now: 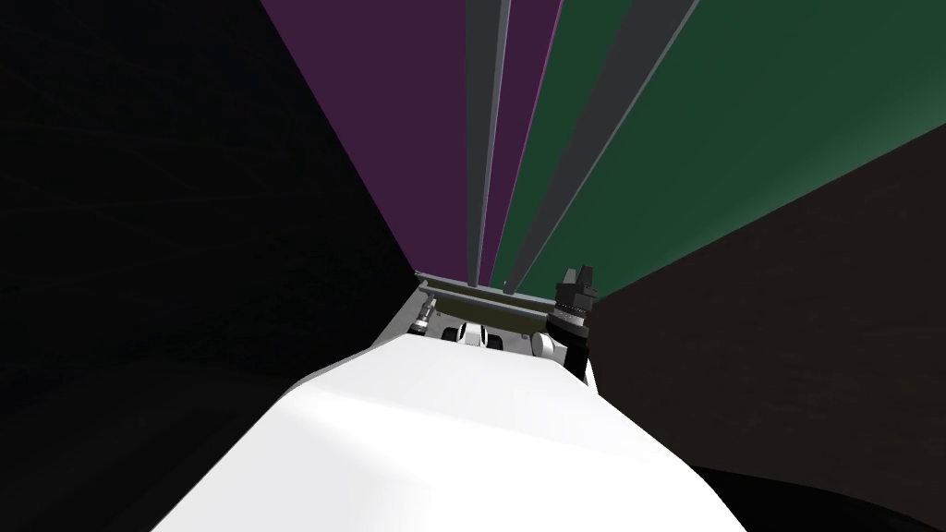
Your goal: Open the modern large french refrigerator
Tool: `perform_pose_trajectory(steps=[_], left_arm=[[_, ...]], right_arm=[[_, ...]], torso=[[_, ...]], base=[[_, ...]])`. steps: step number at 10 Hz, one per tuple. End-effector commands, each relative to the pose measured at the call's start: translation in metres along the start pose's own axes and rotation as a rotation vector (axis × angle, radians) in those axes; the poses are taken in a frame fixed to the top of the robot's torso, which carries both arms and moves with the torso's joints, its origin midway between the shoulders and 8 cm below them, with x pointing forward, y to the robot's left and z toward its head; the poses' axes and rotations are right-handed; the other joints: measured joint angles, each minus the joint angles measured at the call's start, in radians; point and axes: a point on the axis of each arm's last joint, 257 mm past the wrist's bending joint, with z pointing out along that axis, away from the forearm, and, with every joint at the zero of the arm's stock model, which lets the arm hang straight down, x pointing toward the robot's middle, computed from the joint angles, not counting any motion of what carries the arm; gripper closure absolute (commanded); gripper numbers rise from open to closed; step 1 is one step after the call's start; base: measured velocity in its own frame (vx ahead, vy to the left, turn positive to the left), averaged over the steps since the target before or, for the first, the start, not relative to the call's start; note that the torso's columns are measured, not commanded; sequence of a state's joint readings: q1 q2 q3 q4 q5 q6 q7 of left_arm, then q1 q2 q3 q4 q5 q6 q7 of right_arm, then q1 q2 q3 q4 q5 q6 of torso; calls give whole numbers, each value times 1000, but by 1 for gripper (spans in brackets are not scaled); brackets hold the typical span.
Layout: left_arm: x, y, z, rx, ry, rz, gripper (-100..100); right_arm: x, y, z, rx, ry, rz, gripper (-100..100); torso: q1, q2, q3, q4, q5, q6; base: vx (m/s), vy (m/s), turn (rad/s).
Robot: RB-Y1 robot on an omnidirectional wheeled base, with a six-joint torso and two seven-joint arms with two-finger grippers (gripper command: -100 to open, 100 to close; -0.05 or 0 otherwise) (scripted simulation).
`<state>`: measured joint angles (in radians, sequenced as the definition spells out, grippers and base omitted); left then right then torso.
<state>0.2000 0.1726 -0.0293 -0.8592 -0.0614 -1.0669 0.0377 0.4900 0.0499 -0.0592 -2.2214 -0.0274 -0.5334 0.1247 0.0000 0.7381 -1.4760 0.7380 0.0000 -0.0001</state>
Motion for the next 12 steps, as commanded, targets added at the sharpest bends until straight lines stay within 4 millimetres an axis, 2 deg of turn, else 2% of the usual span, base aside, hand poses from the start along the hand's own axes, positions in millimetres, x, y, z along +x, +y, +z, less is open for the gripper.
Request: perform_pose_trajectory(steps=[1,9,12], left_arm=[[7,11,-8,-21,5,-8,-100],[32,32,-27,-64,17,-45,-100],[60,39,-35,-81,19,-94,-100]], right_arm=[[0,0,0,0,0,0,0],[0,0,0,0,0,0,0],[0,0,0,0,0,0,0]], torso=[[0,0,0,0,0,0],[0,0,0,0,0,0],[0,-1,0,0,0,0]], base=[[34,27,-6],[30,21,-7],[39,25,-10]])
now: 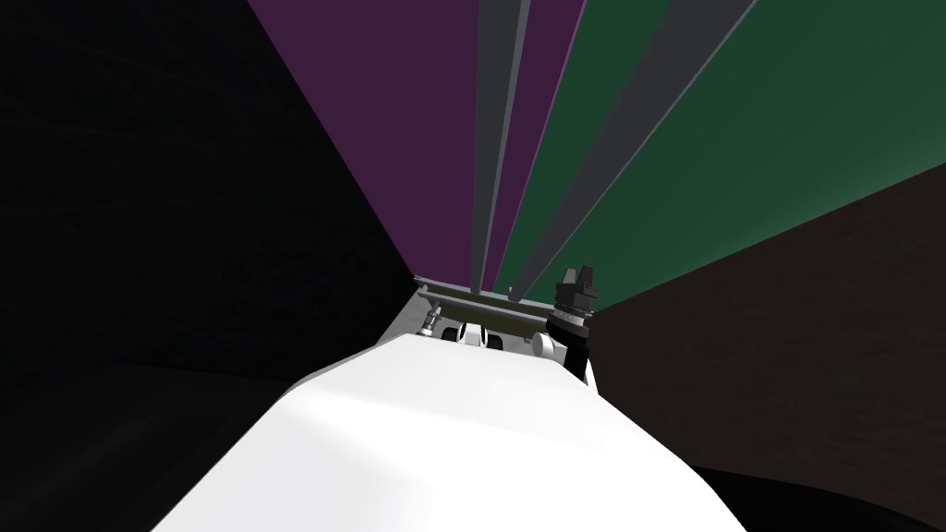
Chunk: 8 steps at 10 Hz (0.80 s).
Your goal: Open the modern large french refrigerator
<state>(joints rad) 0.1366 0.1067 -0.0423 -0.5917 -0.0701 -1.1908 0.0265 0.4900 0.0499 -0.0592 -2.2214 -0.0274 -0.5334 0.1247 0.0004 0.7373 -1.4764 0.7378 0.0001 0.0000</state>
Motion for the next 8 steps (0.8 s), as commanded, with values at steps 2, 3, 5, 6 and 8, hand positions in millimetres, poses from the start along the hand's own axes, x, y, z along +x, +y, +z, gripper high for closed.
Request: perform_pose_trajectory(steps=[2,3,5,6,8], left_arm=[[28,1,-1,5,0,-50,-100],[28,5,-4,-8,0,-51,-100],[50,4,-5,-9,-3,-94,-100],[50,4,-5,-9,-3,-94,-100],[54,4,-5,-11,-4,-100,-100]], right_arm=[[0,0,0,0,0,0,0],[0,0,0,0,0,0,0],[0,0,0,0,0,0,0],[0,0,0,0,0,0,0],[0,0,0,0,0,0,0]], torso=[[0,1,0,0,0,0],[-1,2,1,0,0,0],[-1,2,1,0,0,0],[0,1,1,0,0,0],[0,1,0,0,0,0]], base=[[33,22,-4],[5,3,-1],[12,8,-5],[0,0,0],[0,0,0]])
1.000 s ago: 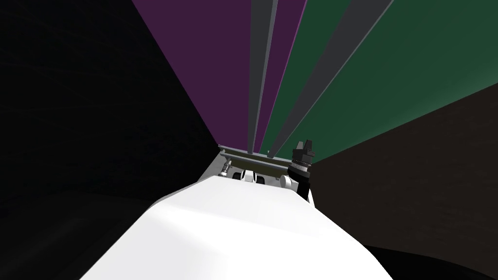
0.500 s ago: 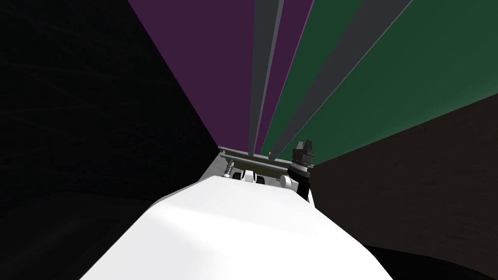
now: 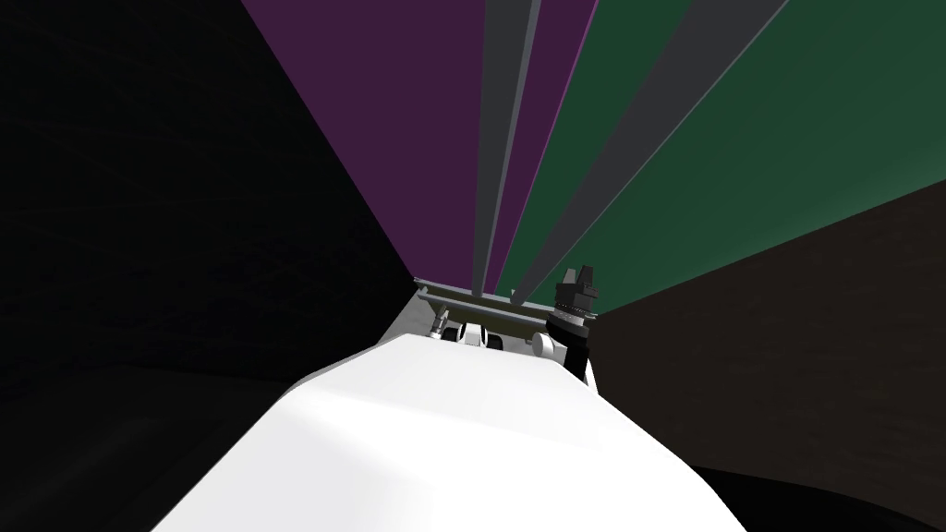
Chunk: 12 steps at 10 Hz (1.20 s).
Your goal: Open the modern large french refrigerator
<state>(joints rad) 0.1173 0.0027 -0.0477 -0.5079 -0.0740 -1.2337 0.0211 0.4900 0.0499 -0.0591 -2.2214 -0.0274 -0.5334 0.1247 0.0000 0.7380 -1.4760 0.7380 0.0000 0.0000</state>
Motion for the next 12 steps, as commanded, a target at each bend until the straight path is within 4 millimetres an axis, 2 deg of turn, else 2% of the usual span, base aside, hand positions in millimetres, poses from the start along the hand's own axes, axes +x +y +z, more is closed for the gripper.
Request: perform_pose_trajectory(steps=[1,4,5,6,8,11,12], left_arm=[[1,-2,14,1,2,-1,-100],[2,-5,34,1,4,-1,-100],[0,-4,28,3,4,0,-100],[1,-2,17,1,2,-1,100],[1,-1,7,1,1,-1,100],[0,-1,8,1,1,-1,100],[-14,0,8,-4,6,29,-100]], right_arm=[[0,0,0,0,0,0,0],[0,0,0,0,0,0,0],[0,0,0,0,0,0,0],[0,0,0,0,0,0,0],[0,0,0,0,0,0,0],[0,0,0,0,0,0,0],[0,0,0,0,0,0,0]], torso=[[0,0,0,0,0,0],[0,0,0,0,0,0],[0,0,0,0,0,0],[0,0,0,0,0,0],[2,-6,-2,-7,4,1],[0,-1,-1,0,0,0],[0,0,0,0,0,0]], base=[[-4,0,14],[-8,0,8],[0,0,0],[8,3,-9],[6,1,-10],[-1,-2,0],[0,0,0]])
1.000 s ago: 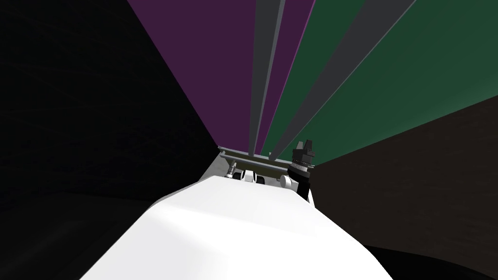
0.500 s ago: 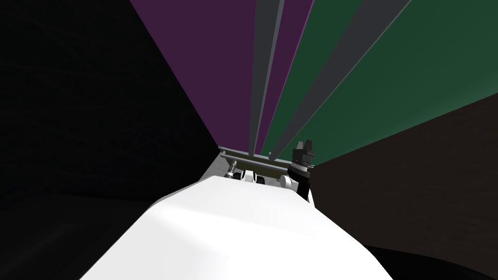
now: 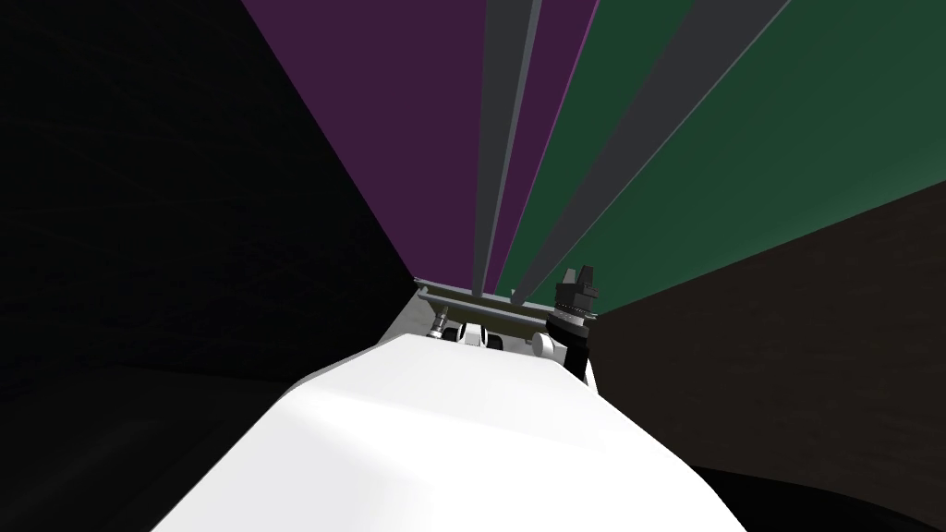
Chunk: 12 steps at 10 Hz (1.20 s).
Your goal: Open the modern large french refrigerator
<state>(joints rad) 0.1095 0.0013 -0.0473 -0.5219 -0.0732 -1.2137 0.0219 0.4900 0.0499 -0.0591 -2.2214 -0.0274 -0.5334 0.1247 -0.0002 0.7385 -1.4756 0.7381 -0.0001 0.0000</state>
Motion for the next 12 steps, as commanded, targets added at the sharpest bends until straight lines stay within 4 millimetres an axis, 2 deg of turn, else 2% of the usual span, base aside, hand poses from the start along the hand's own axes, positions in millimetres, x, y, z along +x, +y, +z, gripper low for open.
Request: perform_pose_trajectory(steps=[1,3,4,5,7,9,12], left_arm=[[-25,2,1,-10,9,52,-100],[-44,2,4,-18,15,90,-100],[-44,2,4,-18,15,90,-100],[-58,2,8,-26,18,119,-100],[-72,1,20,-36,20,144,-100],[-72,0,30,-38,19,143,-100],[-61,-2,52,-41,16,119,-100]], right_arm=[[0,0,0,0,0,0,0],[0,0,0,0,0,0,0],[0,0,0,0,0,0,0],[0,0,0,0,0,0,0],[0,0,0,0,0,0,0],[0,0,0,0,0,0,0],[0,0,0,0,0,0,0]], torso=[[0,1,0,0,0,0],[0,1,0,0,0,0],[0,0,0,0,0,0],[0,-1,0,0,0,0],[1,0,0,0,0,0],[1,0,0,0,0,0],[0,-1,-1,0,0,0]], base=[[-7,5,4],[-15,7,5],[-13,6,0],[-17,6,7],[-31,14,13],[-39,21,8],[-31,16,12]])
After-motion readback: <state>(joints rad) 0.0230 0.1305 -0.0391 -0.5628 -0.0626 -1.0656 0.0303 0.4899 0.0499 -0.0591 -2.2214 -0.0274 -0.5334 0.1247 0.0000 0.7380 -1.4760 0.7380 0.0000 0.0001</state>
